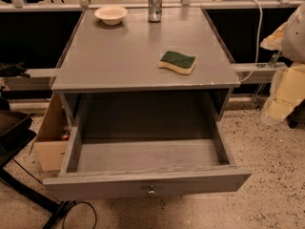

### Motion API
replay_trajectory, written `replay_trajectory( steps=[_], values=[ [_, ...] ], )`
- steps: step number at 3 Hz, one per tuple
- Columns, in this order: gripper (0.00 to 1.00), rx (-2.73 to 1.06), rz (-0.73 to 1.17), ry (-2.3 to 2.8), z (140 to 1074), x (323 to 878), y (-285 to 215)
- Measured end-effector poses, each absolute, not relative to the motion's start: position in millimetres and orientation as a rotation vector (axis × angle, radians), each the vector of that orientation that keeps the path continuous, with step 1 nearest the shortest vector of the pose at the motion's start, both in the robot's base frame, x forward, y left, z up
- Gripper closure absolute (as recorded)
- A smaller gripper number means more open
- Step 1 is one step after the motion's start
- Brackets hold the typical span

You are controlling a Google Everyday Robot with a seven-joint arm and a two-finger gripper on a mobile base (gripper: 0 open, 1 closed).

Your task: Place sponge into top drawer

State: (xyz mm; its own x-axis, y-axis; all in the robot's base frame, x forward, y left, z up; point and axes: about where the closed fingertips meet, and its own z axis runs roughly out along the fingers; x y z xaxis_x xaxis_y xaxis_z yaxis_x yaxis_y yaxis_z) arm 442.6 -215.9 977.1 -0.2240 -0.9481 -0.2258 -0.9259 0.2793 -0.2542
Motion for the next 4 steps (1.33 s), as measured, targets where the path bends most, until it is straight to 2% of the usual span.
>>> replay_trajectory(
  steps=[1,4],
  values=[
    [0.00,-1.607,-0.007,2.169,967.8,470.2,-219.9],
    [0.00,-1.306,0.317,1.873,931.0,652.3,-178.6]
  ],
)
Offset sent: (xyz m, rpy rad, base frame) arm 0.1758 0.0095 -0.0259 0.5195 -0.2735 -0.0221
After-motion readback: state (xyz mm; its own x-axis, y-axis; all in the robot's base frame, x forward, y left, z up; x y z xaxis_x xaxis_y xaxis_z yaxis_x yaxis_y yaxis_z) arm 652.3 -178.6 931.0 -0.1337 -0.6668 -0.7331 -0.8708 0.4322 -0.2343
